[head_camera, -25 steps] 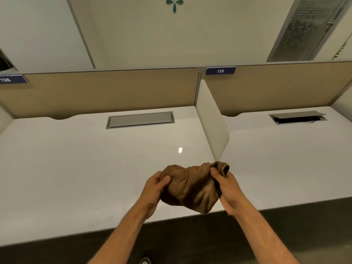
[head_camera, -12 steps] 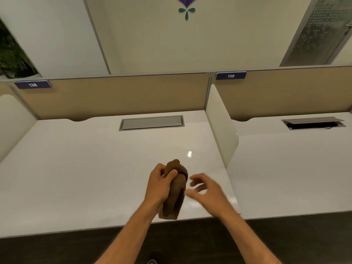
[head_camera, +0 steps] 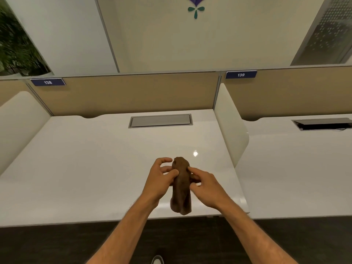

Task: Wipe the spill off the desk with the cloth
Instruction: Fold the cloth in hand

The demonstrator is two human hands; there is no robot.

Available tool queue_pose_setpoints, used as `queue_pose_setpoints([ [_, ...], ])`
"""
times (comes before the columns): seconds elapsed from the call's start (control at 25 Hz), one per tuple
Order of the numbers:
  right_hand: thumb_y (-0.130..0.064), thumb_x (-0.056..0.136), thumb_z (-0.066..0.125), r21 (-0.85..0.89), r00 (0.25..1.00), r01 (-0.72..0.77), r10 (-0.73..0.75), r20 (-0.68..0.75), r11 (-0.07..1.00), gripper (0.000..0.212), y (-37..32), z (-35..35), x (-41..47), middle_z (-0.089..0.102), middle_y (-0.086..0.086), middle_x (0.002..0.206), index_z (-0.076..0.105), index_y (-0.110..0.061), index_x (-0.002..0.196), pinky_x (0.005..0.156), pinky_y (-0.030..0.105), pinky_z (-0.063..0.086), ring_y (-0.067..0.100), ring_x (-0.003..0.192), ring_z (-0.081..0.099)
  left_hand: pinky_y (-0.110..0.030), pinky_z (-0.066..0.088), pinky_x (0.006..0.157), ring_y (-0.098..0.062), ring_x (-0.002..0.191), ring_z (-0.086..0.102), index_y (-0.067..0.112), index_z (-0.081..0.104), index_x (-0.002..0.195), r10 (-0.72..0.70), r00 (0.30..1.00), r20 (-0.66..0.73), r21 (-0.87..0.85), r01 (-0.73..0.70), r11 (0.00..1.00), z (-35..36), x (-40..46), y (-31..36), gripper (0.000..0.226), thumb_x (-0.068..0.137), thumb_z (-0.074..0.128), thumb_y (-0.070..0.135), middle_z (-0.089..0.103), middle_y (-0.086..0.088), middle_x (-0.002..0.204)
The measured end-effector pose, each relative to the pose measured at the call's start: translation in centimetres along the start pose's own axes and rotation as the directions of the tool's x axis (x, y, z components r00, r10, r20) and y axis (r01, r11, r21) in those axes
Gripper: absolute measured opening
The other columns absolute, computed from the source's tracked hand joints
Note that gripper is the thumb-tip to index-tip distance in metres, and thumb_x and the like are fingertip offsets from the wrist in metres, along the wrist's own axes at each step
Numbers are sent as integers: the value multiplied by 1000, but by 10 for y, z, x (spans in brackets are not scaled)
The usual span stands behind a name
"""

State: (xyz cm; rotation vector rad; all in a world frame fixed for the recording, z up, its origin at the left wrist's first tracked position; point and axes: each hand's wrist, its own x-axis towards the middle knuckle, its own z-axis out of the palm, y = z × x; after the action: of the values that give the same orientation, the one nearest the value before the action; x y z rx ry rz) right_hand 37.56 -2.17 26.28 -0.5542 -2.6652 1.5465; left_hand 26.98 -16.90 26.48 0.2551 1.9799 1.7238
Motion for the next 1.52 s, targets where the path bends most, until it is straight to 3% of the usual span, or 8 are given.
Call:
queue_pose_setpoints([
  [0.44,-1,90,50,-78,998,56,-53,41,995,49,-4,-18,13,66,-16,105,64,-41,115,76,16,51,9,99,63,-9,52,59,-12,89,70,40,58,121,84,993,84,418,-112,901,-43,0,7,50,81,87,38,68,13,102],
  [0.72,-22,78,57,-255,951,112,-29,309,960,30,-23,-81,29,69,-13,94,62,-45,97,75,26,58,12,89,67,-19,49,72,-9,74,67,36,74,86,-28,859,510,575,-317,754,-50,2,16,11,88,64,38,69,17,74],
  [0.84,-45,74,68,117,986,136,-123,-110,984,35,-20,-99,43,74,-12,100,65,-43,108,88,34,60,12,96,70,-20,55,76,-15,86,74,31,80,94,31,890,455,321,-196,927,-47,-1,24,24,88,57,39,77,4,88],
  [0.92,-64,78,71,583,933,34,184,-310,812,57,5,-75,43,67,1,131,56,-37,126,107,47,46,24,117,63,-20,59,79,-9,102,75,45,80,104,75,931,356,35,-93,995,-45,-4,27,27,94,58,33,79,10,107],
  [1.0,-81,79,54,800,900,-343,417,129,493,86,45,-13,28,47,13,154,44,-26,144,118,58,29,39,136,48,-23,60,84,-12,114,73,44,78,112,56,949,309,-137,-13,990,-45,-1,27,34,104,54,21,78,12,119],
  [1.16,-79,75,65,841,846,-530,133,516,108,91,54,68,9,53,21,148,55,-18,142,115,69,28,47,137,48,-27,62,88,-17,122,69,38,68,126,16,963,270,-143,23,989,-60,2,16,38,106,52,10,75,9,126],
  [1.36,-25,85,79,860,966,-255,161,204,442,64,8,29,36,57,10,143,54,-28,143,105,53,51,36,129,57,-24,60,92,-14,120,71,30,68,128,84,979,184,-170,-52,984,-91,-1,3,40,106,50,2,76,5,126],
  [1.52,-39,76,83,873,983,-167,147,110,458,58,5,6,35,63,9,138,68,-24,130,96,50,56,33,128,57,-19,52,94,-8,115,71,30,71,122,143,984,103,-21,-141,990,-92,-3,0,34,103,58,5,79,8,116],
])
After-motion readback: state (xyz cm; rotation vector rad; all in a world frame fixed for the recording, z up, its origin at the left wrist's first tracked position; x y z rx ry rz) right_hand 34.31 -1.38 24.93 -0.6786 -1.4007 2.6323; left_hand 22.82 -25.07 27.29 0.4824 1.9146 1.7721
